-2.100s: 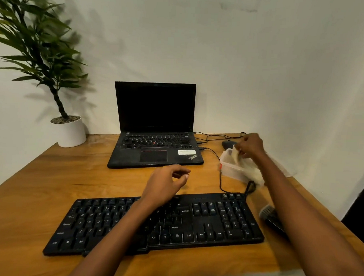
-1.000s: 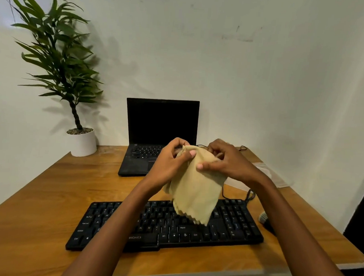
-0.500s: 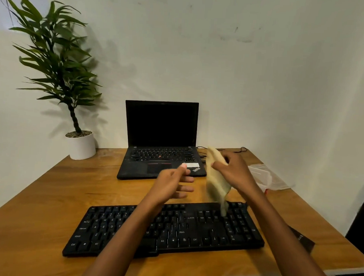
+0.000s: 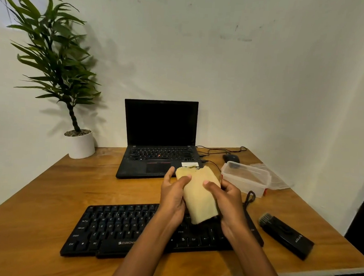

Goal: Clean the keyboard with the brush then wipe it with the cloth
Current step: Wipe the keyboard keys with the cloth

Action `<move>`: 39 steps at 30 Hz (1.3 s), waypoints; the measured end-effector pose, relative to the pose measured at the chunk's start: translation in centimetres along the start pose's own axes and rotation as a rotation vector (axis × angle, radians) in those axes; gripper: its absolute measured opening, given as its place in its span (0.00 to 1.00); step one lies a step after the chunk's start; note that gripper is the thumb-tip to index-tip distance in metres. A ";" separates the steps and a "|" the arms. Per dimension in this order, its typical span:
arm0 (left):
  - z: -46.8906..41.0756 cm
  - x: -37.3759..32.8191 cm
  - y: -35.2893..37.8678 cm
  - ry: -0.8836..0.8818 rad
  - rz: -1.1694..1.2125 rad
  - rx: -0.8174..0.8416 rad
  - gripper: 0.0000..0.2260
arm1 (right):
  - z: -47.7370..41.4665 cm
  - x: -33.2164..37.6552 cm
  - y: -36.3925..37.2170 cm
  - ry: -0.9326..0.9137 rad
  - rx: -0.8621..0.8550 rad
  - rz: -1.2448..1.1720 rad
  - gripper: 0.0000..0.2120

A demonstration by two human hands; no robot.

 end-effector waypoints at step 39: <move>-2.7 0.5 -5.6 0.224 -2.318 0.782 0.58 | 1.3 -5.8 -2.9 -0.465 0.046 1.450 0.25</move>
Point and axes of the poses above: each hand's wrist, its own z-axis away from the middle knuckle, its own y-axis out of the palm, x = y × z, the point moved 4 cm from there along -z, towards the middle knuckle, and after that the axes turned 10 degrees about z, right-handed, at the moved point
